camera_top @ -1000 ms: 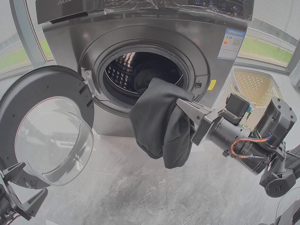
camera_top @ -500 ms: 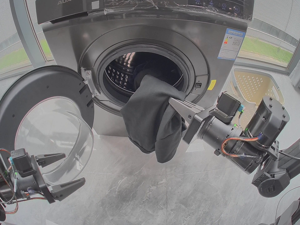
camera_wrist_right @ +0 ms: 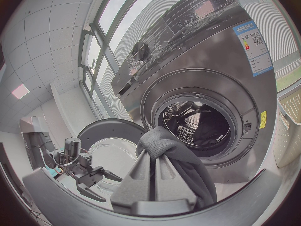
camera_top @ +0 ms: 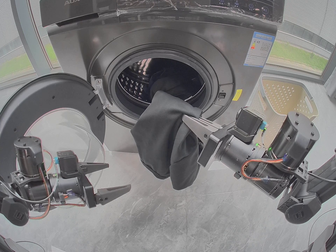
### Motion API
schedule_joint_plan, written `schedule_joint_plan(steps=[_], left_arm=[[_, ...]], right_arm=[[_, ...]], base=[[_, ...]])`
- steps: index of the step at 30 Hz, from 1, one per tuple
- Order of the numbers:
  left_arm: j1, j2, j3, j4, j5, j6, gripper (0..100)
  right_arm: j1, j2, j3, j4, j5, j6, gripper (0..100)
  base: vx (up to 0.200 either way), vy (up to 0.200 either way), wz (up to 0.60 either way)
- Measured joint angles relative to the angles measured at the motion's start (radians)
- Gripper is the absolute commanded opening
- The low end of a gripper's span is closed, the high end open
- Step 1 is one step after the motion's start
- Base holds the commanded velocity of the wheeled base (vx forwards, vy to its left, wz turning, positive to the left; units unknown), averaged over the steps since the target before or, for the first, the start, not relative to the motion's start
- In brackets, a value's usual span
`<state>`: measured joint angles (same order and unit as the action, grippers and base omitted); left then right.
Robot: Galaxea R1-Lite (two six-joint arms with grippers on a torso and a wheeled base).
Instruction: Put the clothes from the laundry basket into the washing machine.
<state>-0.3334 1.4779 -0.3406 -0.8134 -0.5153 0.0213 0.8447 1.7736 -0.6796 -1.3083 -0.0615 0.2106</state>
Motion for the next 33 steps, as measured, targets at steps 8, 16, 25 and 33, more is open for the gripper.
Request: schedule_joint_plan(steps=[8,16,25,33], left_arm=[[-0.009,0.153,-0.125,-0.040,-0.004,-0.036,100],[-0.024,0.258,-0.226,-0.059,-0.005,-0.048,100],[-0.044,0.337,-0.249,-0.134,-0.023,-0.047,100],[-0.078,0.406,-0.247,-0.244,-0.066,-0.051,100]], right_arm=[[0.019,0.004,0.000,0.000,-0.003,0.000,0],[0.033,0.005,0.000,0.000,-0.006,-0.001,0],[0.042,0.008,0.000,-0.001,-0.008,-0.001,0],[0.043,0.016,0.002,-0.001,-0.005,-0.001,0]], base=[[0.000,0.000,0.00],[0.000,0.000,0.00],[0.000,0.000,0.00],[0.000,0.000,0.00]])
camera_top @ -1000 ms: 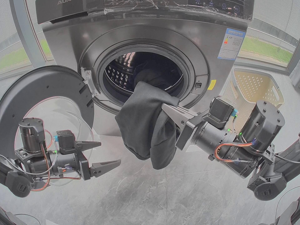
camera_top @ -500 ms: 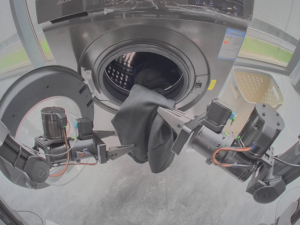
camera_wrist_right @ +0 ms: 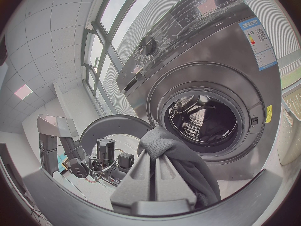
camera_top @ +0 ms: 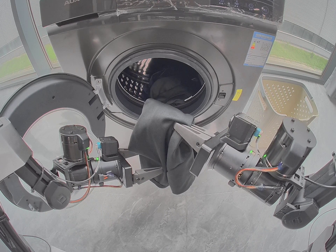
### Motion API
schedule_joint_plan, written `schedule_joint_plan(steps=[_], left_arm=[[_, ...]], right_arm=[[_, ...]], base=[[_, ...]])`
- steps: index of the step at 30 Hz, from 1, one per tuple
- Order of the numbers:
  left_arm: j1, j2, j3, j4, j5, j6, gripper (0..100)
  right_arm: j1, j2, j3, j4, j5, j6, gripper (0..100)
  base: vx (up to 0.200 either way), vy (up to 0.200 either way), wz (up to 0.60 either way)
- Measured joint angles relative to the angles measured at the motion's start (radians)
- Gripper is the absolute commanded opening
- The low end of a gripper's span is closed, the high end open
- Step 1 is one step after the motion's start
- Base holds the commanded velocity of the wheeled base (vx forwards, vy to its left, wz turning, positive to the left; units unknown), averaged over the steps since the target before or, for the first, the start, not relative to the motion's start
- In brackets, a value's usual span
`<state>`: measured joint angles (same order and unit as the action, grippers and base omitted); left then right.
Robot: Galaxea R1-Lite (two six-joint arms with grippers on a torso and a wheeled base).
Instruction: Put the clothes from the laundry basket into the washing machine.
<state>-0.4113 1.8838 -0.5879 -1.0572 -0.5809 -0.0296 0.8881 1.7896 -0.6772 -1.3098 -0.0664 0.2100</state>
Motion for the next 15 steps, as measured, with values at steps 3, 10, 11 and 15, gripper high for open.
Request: schedule_joint_plan(steps=[3,10,11,15], left_arm=[[-0.014,0.011,0.004,-0.006,-0.001,0.000,100],[-0.029,0.021,0.009,-0.007,-0.002,-0.001,0],[-0.029,0.021,0.010,-0.011,-0.002,-0.001,0],[-0.037,0.014,0.026,-0.046,-0.002,-0.008,0]], right_arm=[[-0.001,0.001,0.001,0.000,0.001,0.000,0],[-0.003,0.003,0.004,-0.001,0.002,0.000,0],[-0.003,0.003,0.005,-0.001,0.003,0.000,0],[-0.007,0.007,0.007,-0.002,0.004,0.000,0]], base=[[0.000,0.000,0.00],[0.000,0.000,0.00],[0.000,0.000,0.00],[0.000,0.000,0.00]])
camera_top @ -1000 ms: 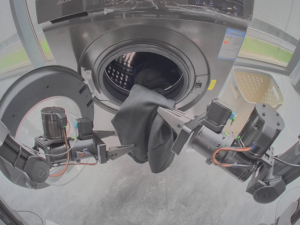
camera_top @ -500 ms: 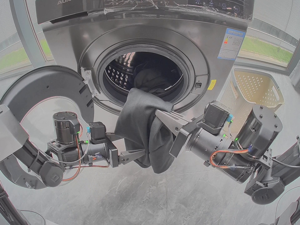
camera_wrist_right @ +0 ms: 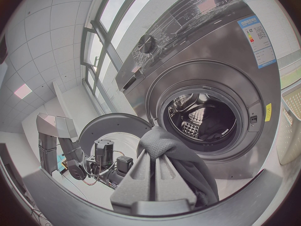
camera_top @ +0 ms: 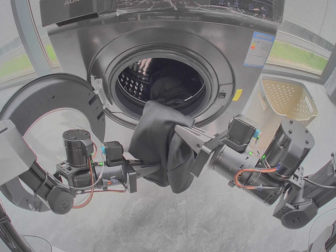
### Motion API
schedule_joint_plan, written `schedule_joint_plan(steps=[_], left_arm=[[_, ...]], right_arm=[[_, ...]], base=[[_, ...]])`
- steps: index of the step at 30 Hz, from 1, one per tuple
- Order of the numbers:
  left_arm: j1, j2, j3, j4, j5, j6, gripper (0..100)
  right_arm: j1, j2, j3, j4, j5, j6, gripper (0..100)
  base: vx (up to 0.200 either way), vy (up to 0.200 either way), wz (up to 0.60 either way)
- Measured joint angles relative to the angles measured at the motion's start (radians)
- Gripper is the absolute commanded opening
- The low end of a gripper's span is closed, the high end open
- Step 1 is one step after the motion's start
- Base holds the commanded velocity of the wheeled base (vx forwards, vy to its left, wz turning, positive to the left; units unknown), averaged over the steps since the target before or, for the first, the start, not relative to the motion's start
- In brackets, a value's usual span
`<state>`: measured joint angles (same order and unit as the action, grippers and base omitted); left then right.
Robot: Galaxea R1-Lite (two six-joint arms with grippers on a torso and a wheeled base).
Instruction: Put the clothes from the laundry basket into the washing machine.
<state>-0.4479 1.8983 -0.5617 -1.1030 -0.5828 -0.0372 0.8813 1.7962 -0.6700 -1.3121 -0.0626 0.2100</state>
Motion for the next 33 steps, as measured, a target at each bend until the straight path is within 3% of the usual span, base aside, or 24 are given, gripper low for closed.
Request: schedule_joint_plan(steps=[8,13,14,23,33], left_arm=[[-0.020,-0.057,0.138,-0.161,0.012,-0.027,0],[-0.047,-0.148,0.240,-0.228,0.050,-0.044,0],[-0.061,-0.181,0.264,-0.238,0.064,-0.050,0],[-0.134,-0.298,0.308,-0.257,0.112,-0.083,0],[-0.134,-0.293,0.211,-0.266,0.282,-0.126,0]], right_arm=[[-0.007,0.015,0.001,0.000,0.000,-0.003,0],[-0.017,0.039,0.001,-0.016,0.001,-0.007,0],[-0.020,0.051,0.002,-0.035,0.002,-0.008,100],[-0.013,0.130,0.037,-0.098,0.003,-0.037,100],[-0.022,0.155,0.172,-0.181,0.002,-0.055,100]], base=[[0.000,0.000,0.00],[0.000,0.000,0.00],[0.000,0.000,0.00],[0.000,0.000,0.00],[0.000,0.000,0.00]])
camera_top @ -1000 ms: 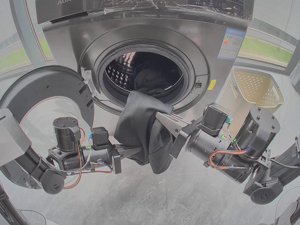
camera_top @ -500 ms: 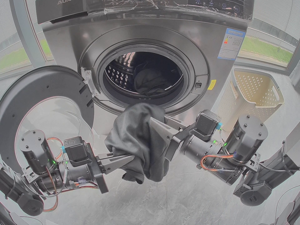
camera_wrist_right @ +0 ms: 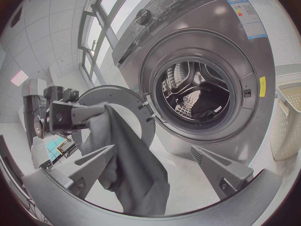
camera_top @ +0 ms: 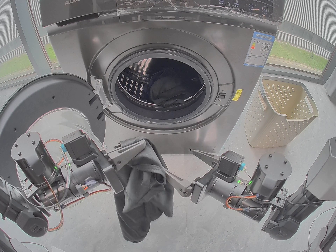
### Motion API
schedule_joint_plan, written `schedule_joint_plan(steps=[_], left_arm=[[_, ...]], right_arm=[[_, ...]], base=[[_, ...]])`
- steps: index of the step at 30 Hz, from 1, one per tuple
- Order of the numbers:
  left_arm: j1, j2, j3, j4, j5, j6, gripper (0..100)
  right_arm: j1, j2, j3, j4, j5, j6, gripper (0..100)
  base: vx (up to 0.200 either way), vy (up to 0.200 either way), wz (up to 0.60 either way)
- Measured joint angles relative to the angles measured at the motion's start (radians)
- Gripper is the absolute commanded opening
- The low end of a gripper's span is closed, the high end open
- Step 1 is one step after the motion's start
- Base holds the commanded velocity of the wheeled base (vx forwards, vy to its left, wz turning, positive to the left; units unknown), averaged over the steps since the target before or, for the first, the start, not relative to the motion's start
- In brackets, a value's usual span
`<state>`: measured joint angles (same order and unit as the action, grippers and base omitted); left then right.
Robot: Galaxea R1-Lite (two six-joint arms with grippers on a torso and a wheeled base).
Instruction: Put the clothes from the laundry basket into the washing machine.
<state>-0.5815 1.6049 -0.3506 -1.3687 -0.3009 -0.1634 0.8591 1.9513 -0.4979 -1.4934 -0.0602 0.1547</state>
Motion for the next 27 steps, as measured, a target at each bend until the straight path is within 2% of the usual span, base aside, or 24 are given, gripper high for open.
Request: schedule_joint_plan(steps=[6,15,21,27], left_arm=[[0.001,0.025,-0.054,-0.019,0.091,-0.006,0],[0.003,0.049,-0.079,-0.047,0.101,-0.007,0],[0.003,0.059,-0.097,-0.054,0.105,-0.009,0],[0.002,0.084,-0.127,-0.096,0.148,-0.011,0]], right_arm=[[-0.012,0.000,0.027,-0.002,-0.003,-0.003,100],[0.001,0.024,0.024,-0.003,0.000,0.000,100],[-0.002,0.074,-0.024,-0.007,0.001,0.000,100],[0.001,0.121,-0.066,-0.031,0.002,0.003,100]], base=[[0.000,0.000,0.00],[0.000,0.000,0.00],[0.000,0.000,0.00],[0.000,0.000,0.00]])
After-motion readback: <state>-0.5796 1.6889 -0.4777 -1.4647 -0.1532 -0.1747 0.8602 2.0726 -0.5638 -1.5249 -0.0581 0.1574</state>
